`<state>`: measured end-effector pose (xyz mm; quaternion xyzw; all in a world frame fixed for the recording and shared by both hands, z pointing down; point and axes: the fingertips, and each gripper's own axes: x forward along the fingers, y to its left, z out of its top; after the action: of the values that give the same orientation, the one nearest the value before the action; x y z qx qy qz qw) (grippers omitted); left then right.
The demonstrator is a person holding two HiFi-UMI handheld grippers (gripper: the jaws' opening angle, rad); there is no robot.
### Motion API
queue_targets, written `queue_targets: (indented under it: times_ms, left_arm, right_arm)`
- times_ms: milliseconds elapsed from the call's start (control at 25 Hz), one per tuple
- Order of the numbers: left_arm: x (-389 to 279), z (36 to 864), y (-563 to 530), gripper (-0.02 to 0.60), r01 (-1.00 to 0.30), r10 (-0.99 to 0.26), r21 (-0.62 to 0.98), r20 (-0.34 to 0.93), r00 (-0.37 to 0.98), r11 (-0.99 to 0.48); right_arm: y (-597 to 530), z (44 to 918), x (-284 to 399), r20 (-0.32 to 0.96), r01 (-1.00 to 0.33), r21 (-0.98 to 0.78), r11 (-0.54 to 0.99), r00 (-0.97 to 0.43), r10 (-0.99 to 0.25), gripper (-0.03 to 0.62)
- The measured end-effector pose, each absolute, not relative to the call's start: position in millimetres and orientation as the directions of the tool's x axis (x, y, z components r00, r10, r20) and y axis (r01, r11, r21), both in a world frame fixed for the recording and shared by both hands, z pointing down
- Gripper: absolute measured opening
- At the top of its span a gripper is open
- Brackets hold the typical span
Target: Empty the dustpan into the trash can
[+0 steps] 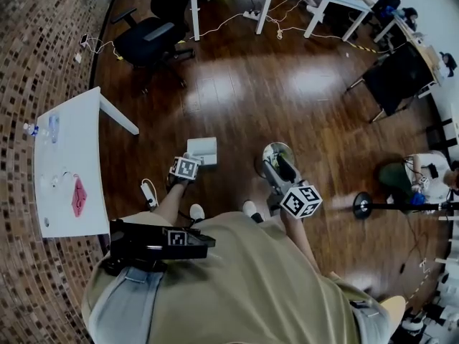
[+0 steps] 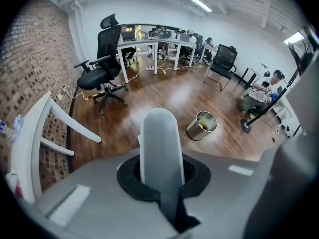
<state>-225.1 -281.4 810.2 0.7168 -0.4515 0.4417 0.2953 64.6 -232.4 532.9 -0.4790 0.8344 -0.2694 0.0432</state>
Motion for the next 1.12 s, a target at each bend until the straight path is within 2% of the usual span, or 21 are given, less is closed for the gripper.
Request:
queue_targets:
  times_ms: [40,80,120,160,240,360,480,600,720,840,1000,1120]
  left_arm:
    - [-222,812,-282,0.04,-0.908,-0.384,0.038,0.898,0.213,-0.417]
    - [-219,813,-281,0.11,-0.908,-0.378,0.055,0.898,0.227,-0.416]
    - [-217,813,-278,0.217,-0.908,-0.366,0.074,0.899,0.24,-0.413]
    - [-215,811,-275,0.259,-0.908,-0.356,0.085,0.901,0.246,-0.411]
    - [-215,797,-273,0.268,-0.905,-0.378,0.073,0.892,0.247,-0.419]
    - [-218,774,-270,0.358,-0.907,-0.435,0.061,0.862,0.258,-0.417]
    - [-231,750,-261,0.388,-0.926,-0.5,0.048,0.831,0.245,-0.374]
    - [-236,711,-257,0.39,-0.933,-0.586,0.063,0.763,0.273,-0.353]
    - [-238,670,-254,0.43,-0.935,-0.669,0.141,0.665,0.332,-0.325]
    - [-242,628,-257,0.433,-0.929,-0.745,0.168,0.559,0.365,-0.33]
    - [-247,581,-263,0.433,-0.911,-0.799,0.139,0.44,0.409,-0.389]
    - [-245,543,-262,0.433,-0.892,-0.827,0.102,0.342,0.446,-0.44]
  right_arm:
    - [-233,534,65,0.186,-0.773,-0.493,0.398,-0.541,-0.82,0.292]
    - [-234,534,64,0.183,-0.77,-0.495,0.404,-0.546,-0.817,0.293]
    - [-235,533,64,0.181,-0.766,-0.495,0.411,-0.553,-0.813,0.293]
    - [-236,532,62,0.179,-0.762,-0.494,0.419,-0.561,-0.808,0.292]
    - [-239,531,57,0.175,-0.753,-0.492,0.436,-0.576,-0.798,0.293]
    - [-242,529,48,0.169,-0.741,-0.493,0.457,-0.596,-0.785,0.293]
    - [-247,530,35,0.162,-0.724,-0.49,0.485,-0.623,-0.766,0.292]
    - [-251,529,21,0.154,-0.711,-0.481,0.513,-0.644,-0.749,0.293]
    - [-254,527,7,0.147,-0.719,-0.433,0.544,-0.652,-0.744,0.293]
    - [-252,521,-10,0.161,-0.756,-0.338,0.56,-0.633,-0.757,0.293]
    - [-242,510,-33,0.155,-0.823,-0.19,0.535,-0.563,-0.812,0.293]
    - [-228,490,-32,0.123,-0.902,-0.068,0.427,-0.432,-0.893,0.31]
